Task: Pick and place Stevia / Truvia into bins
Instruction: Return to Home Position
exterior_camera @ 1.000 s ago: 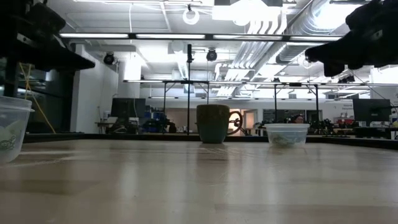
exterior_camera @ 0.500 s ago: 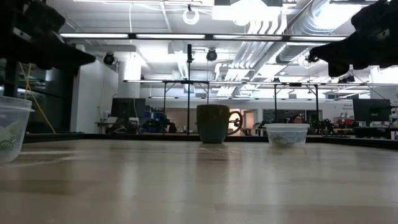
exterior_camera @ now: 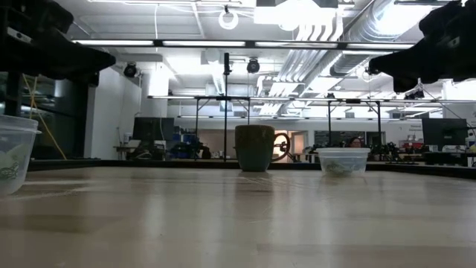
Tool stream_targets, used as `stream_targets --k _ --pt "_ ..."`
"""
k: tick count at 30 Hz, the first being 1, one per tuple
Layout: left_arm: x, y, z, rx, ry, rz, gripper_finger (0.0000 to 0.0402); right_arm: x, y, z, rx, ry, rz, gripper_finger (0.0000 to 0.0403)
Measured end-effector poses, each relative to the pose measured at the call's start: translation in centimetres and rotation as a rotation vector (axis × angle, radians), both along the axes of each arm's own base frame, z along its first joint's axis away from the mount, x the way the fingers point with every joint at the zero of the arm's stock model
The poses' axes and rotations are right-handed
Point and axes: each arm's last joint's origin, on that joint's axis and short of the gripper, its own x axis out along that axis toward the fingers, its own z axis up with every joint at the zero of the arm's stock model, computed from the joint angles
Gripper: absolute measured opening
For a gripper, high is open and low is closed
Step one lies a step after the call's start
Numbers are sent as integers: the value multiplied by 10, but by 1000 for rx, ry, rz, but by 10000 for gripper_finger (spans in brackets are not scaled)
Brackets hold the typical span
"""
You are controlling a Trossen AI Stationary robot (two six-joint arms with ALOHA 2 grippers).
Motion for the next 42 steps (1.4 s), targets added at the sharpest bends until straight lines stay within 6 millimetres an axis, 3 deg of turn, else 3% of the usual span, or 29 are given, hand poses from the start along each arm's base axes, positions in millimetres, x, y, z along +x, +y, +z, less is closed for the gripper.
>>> stream_targets --k 8,42 --pt "0 1 1 -53 -7 46 126 0 0 0 -1 3 3 2" --pt "0 1 1 -46 -8 49 122 0 0 -1 -1 5 3 5"
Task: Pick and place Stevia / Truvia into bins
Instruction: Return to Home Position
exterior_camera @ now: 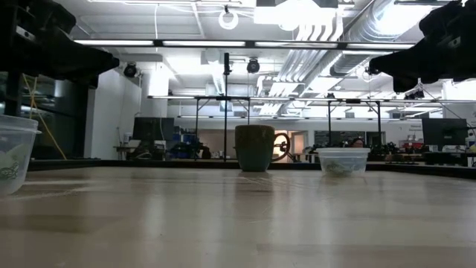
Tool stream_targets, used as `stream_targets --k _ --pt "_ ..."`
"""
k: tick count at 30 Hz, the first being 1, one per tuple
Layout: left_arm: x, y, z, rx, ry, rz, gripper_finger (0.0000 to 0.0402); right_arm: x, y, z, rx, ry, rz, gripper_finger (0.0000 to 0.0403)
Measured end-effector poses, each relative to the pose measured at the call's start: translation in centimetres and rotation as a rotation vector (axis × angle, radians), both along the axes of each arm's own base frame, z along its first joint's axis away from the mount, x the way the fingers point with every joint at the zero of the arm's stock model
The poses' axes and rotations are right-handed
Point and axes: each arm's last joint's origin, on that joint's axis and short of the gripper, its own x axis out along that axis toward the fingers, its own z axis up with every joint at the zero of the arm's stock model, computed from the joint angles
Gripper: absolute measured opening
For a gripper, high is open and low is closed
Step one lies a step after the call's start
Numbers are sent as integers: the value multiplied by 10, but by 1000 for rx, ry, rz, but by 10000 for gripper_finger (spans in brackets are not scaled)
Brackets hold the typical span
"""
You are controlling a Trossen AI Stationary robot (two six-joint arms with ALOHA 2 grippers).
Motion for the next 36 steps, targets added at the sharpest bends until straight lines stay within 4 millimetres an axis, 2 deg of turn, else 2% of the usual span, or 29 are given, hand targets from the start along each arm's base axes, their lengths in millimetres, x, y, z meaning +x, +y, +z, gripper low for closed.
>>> stream_targets --k 36 --pt "0 0 0 0 -1 0 122 0 0 0 0 0 0 8"
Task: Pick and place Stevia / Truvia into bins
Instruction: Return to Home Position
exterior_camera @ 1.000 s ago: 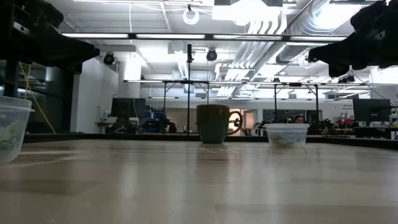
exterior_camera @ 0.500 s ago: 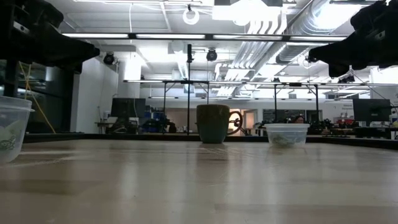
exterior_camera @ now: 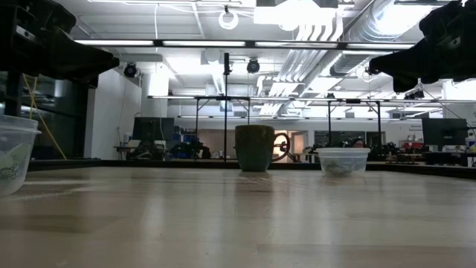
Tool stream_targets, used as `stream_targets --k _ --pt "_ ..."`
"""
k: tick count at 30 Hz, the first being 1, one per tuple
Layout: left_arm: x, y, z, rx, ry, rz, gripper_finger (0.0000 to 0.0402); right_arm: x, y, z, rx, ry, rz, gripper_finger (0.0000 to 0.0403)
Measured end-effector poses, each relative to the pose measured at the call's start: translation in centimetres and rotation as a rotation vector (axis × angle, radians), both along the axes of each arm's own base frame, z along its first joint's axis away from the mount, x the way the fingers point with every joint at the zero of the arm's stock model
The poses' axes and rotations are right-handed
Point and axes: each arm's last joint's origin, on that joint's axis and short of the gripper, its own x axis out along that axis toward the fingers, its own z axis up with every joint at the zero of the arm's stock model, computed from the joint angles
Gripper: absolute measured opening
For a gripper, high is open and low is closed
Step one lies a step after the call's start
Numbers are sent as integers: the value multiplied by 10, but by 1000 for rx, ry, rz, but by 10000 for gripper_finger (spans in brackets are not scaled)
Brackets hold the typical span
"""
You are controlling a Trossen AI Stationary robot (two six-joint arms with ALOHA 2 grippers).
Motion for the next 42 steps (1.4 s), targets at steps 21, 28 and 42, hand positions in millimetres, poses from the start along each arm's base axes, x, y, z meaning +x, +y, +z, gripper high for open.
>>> stream_targets --k 21,28,42 --pt "0 0 0 0 0 0 122 0 0 0 0 0 0 4" --pt "0 0 0 0 0 0 122 0 0 0 0 0 0 4" --pt "0 0 0 0 -1 0 122 0 0 0 0 0 0 2"
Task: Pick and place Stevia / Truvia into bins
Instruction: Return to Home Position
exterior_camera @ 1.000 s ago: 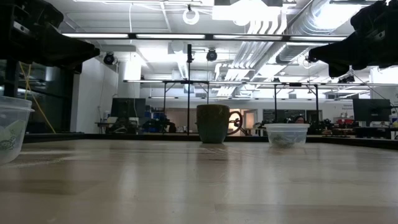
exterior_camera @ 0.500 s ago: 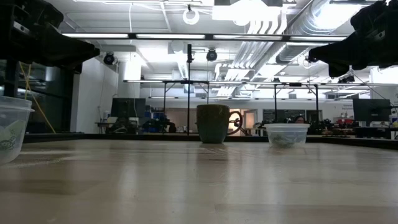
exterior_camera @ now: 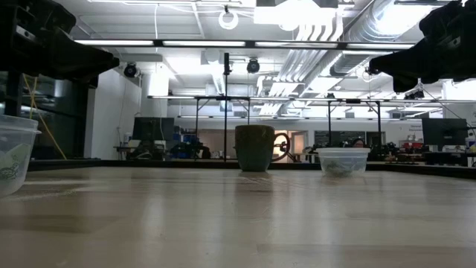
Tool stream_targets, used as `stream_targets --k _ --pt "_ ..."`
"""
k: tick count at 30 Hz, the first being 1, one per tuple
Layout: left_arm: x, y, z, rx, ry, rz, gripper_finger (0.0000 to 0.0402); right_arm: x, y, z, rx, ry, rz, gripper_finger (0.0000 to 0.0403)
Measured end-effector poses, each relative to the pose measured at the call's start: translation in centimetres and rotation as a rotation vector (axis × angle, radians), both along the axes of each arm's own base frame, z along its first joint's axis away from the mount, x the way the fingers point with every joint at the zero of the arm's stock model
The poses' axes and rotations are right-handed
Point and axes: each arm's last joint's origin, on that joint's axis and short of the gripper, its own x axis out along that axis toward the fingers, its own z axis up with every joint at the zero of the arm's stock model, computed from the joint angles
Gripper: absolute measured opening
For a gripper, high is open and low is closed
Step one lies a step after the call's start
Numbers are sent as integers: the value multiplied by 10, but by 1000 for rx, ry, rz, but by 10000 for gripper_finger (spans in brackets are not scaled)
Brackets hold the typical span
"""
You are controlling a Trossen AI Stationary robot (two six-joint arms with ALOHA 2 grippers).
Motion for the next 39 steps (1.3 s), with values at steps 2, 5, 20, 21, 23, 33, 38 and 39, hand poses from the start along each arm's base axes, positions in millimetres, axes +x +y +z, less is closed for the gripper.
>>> stream_targets --k 2,5,20,21,23,33,38,39 --pt "0 0 0 0 0 0 122 0 0 0 0 0 0 3" --pt "0 0 0 0 1 0 122 0 0 0 0 0 0 4" --pt "0 0 0 0 0 0 122 0 0 0 0 0 0 2" --pt "0 0 0 0 0 0 122 0 0 0 0 0 0 1" --pt "0 0 0 0 1 0 122 0 0 0 0 0 0 1" --pt "0 0 0 0 0 0 122 0 0 0 0 0 0 1" --pt "0 0 0 0 0 0 122 0 0 0 0 0 0 6" --pt "0 0 0 0 1 0 122 0 0 0 0 0 0 7"
